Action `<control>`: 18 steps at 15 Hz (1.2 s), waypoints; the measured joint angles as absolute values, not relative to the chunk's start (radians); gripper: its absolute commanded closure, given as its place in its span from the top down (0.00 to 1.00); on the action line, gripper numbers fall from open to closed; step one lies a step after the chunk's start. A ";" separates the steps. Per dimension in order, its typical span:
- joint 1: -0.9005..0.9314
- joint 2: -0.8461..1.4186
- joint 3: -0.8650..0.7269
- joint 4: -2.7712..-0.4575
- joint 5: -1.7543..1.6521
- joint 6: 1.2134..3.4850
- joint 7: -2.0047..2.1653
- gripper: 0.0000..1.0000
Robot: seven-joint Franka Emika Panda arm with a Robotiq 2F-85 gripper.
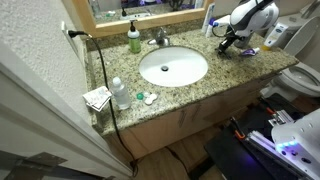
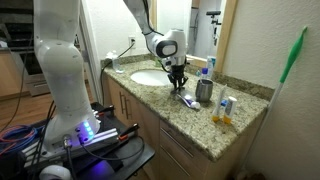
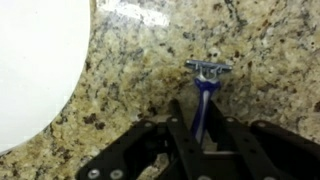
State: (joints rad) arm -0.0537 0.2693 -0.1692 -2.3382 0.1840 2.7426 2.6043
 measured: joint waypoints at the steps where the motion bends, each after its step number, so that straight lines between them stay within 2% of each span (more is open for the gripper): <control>1: -0.046 0.269 -0.173 -2.339 0.184 2.743 2.605 0.00; 3: -0.023 0.269 -0.193 -2.339 0.184 2.744 2.606 0.03; 7: -0.003 0.248 -0.236 -2.340 0.148 2.747 2.603 0.03; 12: 0.006 0.010 -0.200 -2.401 0.037 2.723 2.543 0.03; 13: 0.007 -0.052 -0.174 -2.421 0.039 2.693 2.512 0.13; 15: 0.012 -0.170 -0.124 -2.461 0.088 2.621 2.442 0.13; 16: 0.015 -0.213 -0.112 -2.481 0.097 2.603 2.430 0.03; 18: 0.011 -0.247 -0.104 -2.500 0.098 2.594 2.425 0.03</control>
